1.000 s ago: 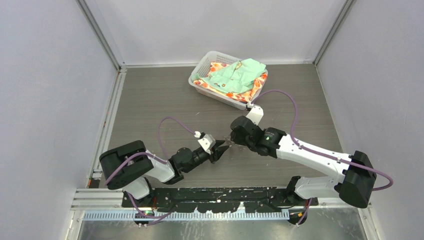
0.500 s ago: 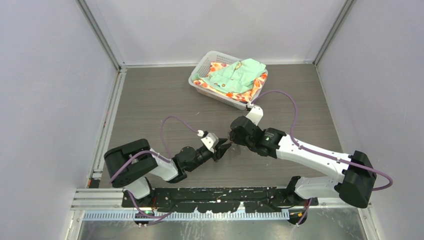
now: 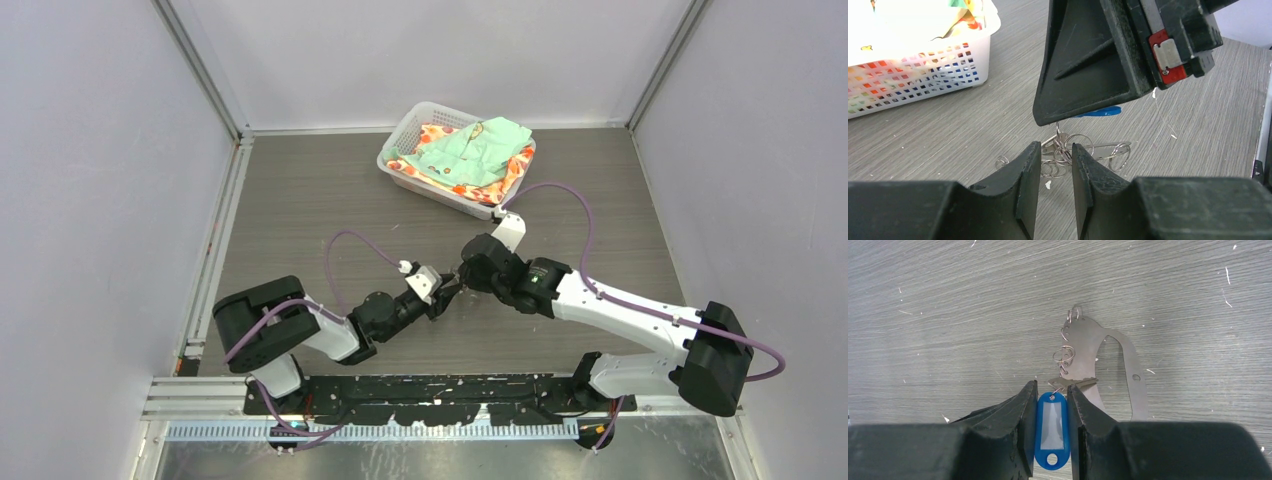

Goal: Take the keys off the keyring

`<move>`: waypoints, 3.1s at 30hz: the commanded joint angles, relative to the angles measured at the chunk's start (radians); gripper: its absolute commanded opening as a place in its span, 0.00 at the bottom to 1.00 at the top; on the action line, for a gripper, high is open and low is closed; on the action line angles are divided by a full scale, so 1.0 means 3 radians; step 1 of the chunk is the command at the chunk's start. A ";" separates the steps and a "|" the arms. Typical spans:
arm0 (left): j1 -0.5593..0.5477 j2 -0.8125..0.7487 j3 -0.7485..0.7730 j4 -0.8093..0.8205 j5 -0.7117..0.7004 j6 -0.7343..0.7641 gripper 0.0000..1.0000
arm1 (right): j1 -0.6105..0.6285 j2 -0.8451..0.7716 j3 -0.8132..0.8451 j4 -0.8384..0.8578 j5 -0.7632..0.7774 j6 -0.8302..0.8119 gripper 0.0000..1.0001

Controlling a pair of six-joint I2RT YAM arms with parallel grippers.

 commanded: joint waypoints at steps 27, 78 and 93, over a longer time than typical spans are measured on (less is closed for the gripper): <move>-0.0013 0.0114 0.0027 0.0244 0.0104 0.0153 0.00 | -0.0135 -0.0074 -0.0212 0.0052 0.0304 -0.0087 0.01; -0.0014 0.0381 0.0128 0.0244 -0.0224 -0.0532 0.27 | -0.0122 0.0080 -0.0124 0.0256 -0.0004 -0.0003 0.01; -0.0013 0.0416 0.0083 0.0244 -0.0566 -0.0367 0.31 | -0.0125 0.0302 0.0151 0.0266 0.0000 0.0238 0.01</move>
